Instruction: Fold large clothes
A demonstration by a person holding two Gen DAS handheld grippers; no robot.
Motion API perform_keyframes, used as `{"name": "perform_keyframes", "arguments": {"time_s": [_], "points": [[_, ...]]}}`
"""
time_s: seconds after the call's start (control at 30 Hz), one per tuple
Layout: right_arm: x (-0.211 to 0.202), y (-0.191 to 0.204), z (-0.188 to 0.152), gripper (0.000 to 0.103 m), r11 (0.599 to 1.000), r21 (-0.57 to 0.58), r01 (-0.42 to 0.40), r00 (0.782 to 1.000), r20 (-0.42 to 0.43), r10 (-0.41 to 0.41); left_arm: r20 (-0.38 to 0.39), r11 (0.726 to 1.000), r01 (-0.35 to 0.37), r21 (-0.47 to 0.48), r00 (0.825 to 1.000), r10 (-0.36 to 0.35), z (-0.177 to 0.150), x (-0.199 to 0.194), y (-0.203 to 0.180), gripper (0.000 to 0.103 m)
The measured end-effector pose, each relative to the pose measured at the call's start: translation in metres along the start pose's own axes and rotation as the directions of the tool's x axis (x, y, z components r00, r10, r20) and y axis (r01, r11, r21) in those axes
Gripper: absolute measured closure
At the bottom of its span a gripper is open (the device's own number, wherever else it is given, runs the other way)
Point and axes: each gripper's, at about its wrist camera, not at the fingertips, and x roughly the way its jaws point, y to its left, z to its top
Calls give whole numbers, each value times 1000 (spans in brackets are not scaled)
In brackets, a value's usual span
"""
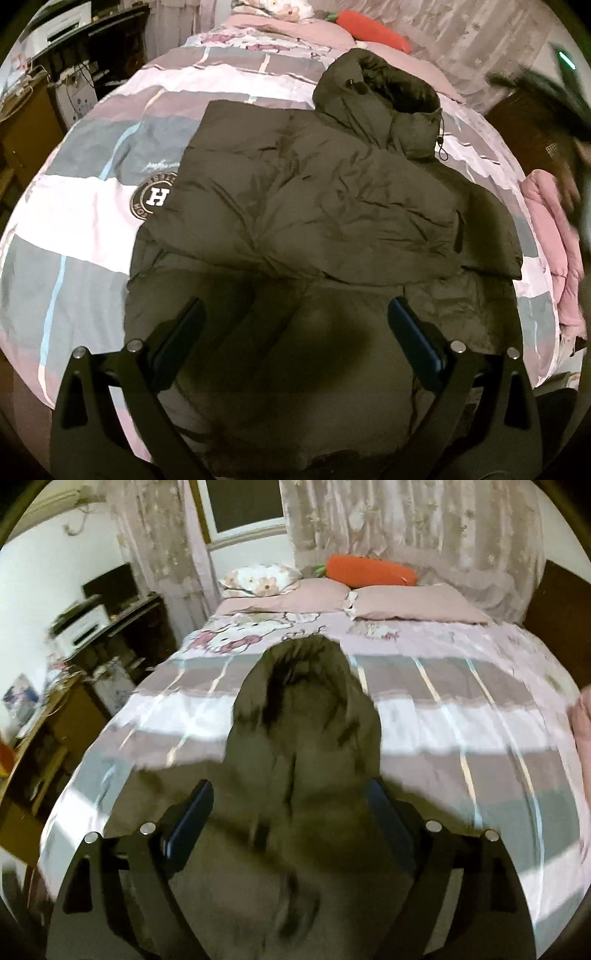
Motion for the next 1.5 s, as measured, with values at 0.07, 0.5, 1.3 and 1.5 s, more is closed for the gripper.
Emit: {"name": "perform_keyframes", "arguments": {"time_s": [0.07,0.5,1.3,1.5], "points": [[45,-1,38,16,999,8,51,997,-55,-51,-14,1000,3,10,1000,-3,3,7,0,3],[242,-16,83,98,941,12,338,898,-302,-319,-83,997,-38,-70,996,33,17,40,41,3],[-114,-76,-192,99,931,295,-214,977,61,206,104,911,373,-178,928,-359,57,12,-29,2],[-105,-100,-198,99,913,358,-196,979,24,201,71,870,397,-293,916,-394,53,38,-49,2]]}}
